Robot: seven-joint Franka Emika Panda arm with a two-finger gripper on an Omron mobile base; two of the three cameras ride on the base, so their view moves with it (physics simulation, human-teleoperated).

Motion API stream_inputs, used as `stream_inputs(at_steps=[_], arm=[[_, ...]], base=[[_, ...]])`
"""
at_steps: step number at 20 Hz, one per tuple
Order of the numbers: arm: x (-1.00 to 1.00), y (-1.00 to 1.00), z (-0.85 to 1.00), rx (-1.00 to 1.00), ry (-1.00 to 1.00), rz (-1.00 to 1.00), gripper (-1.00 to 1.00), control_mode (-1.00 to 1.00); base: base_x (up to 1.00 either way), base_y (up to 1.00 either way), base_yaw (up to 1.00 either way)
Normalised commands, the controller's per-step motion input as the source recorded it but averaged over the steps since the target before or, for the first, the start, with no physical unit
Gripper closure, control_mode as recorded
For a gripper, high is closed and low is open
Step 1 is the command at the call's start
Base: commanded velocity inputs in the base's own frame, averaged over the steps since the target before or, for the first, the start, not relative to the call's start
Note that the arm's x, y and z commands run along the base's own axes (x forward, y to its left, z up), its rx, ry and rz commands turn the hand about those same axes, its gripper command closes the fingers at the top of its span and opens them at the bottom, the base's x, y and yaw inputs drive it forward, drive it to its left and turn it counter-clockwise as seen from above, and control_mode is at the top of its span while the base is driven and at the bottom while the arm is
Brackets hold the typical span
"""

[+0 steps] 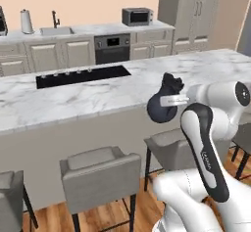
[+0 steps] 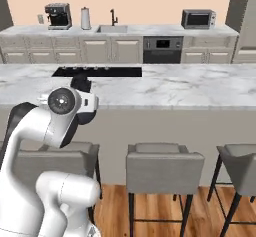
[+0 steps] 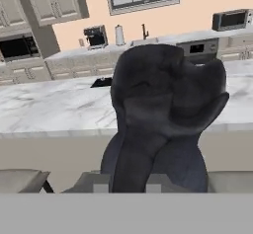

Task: Move the salami and steak from the top shelf to the second highest shelf to make space. Then, place the pitcher from the counter on the cleared top shelf.

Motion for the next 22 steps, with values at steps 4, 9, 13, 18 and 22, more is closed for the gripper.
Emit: stream_inputs(at_steps=[4, 9, 13, 18, 22], arm=[[0.00, 0.00, 0.00, 0.00, 0.00, 0.00, 1.00, 1.00], [0.00, 0.00, 0.00, 0.00, 0.00, 0.00, 1.00, 1.00], [0.00, 0.00, 0.00, 0.00, 0.00, 0.00, 1.00, 1.00], [0.00, 0.00, 0.00, 0.00, 0.00, 0.00, 1.00, 1.00], [0.00, 0.00, 0.00, 0.00, 0.00, 0.00, 1.00, 1.00]], base=[[-0.42, -0.22, -0.80], [-0.04, -0.09, -0.94], [0.00, -0.18, -0.95], [0.00, -0.26, -0.93], [0.06, -0.33, -0.84]])
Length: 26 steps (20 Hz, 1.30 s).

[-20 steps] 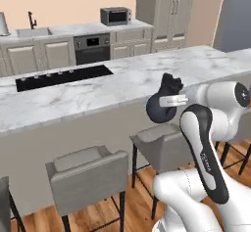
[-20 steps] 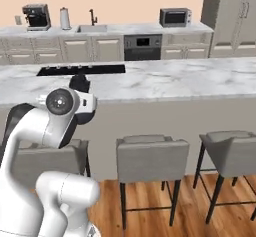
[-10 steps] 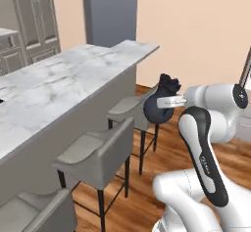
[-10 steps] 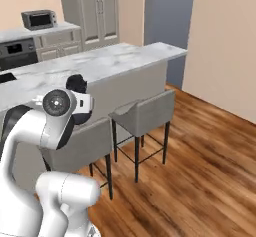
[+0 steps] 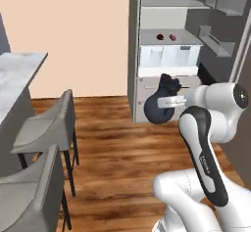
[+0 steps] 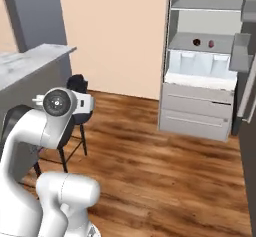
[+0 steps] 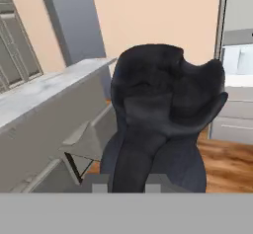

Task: Move the salami and steak from the top shelf to the second highest shelf to make space. Then, place the pitcher from the counter on the cleared top shelf.

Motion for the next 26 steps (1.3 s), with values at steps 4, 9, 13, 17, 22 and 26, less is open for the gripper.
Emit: stream_inputs(at_steps=[4, 9, 13, 17, 22, 26], arm=[[0.00, 0.00, 0.00, 0.00, 0.00, 0.00, 1.00, 1.00], [0.00, 0.00, 0.00, 0.00, 0.00, 0.00, 1.00, 1.00], [0.00, 0.00, 0.00, 0.00, 0.00, 0.00, 1.00, 1.00], [0.00, 0.00, 0.00, 0.00, 0.00, 0.00, 1.00, 1.00], [0.00, 0.00, 0.00, 0.00, 0.00, 0.00, 1.00, 1.00], [0.00, 0.00, 0.00, 0.00, 0.00, 0.00, 1.00, 1.00]], base=[[0.54, -0.30, -0.67], [0.94, -0.24, -0.41], [1.00, -0.39, -0.05], [1.00, -0.21, 0.03], [1.00, -0.16, 0.13], [1.00, -0.17, 0.13]])
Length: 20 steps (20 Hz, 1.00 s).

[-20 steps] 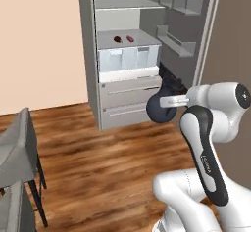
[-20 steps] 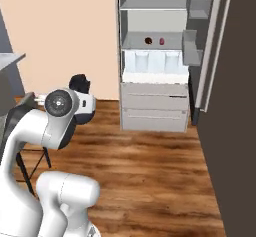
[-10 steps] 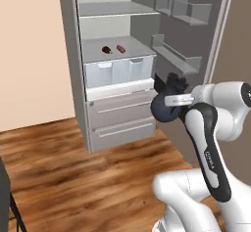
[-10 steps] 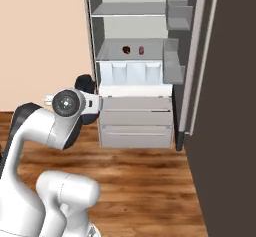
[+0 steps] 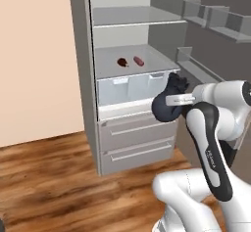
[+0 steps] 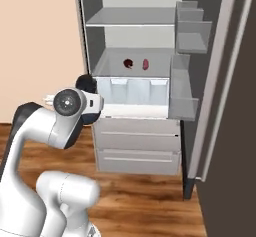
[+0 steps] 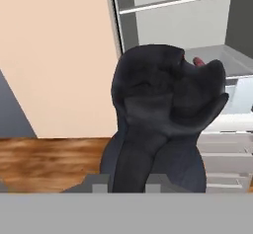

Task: Move the salami and steak from the top shelf to the second highest shelf to make space. Then, place the pitcher from the counter on the cleared top shelf.

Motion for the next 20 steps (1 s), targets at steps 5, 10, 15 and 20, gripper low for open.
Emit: stream_inputs(at_steps=[5, 10, 15, 20], arm=[[0.00, 0.00, 0.00, 0.00, 0.00, 0.00, 1.00, 1.00], [0.00, 0.00, 0.00, 0.00, 0.00, 0.00, 1.00, 1.00], [0.00, 0.00, 0.00, 0.00, 0.00, 0.00, 1.00, 1.00], [0.00, 0.00, 0.00, 0.00, 0.00, 0.00, 1.00, 1.00]], base=[[0.99, -0.27, 0.12], [0.93, -0.19, 0.10], [0.86, -0.16, 0.04], [0.64, -0.44, 0.00]])
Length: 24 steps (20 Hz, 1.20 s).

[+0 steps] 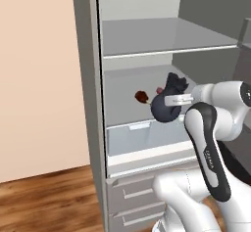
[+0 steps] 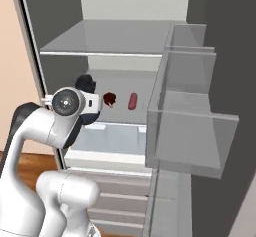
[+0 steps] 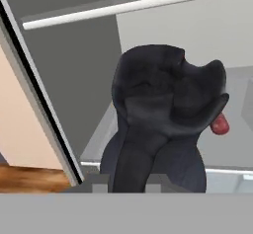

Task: Move the salami and steak from the top shelf to the second highest shelf to make space. Then, place the pitcher from the counter on the cleared top shelf.

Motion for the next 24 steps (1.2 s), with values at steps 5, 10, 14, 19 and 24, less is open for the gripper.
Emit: stream_inputs(at_steps=[5, 10, 14, 19, 24], arm=[[0.00, 0.00, 0.00, 0.00, 0.00, 0.00, 1.00, 1.00], [0.02, 0.04, 0.01, -0.03, -0.02, 0.00, 1.00, -1.00], [-0.50, 0.02, 0.20, -0.06, -0.03, 0.00, 1.00, -1.00], [-0.52, 0.00, 0.49, -0.01, -0.06, 0.00, 1.00, -1.00], [-0.11, 0.00, 0.91, 0.00, -0.14, -0.01, 1.00, -1.00]], base=[[0.62, -0.28, 0.00], [0.09, 0.00, 0.00], [0.00, 0.00, 0.00], [0.00, 0.00, 0.00], [0.00, 0.00, 0.00]])
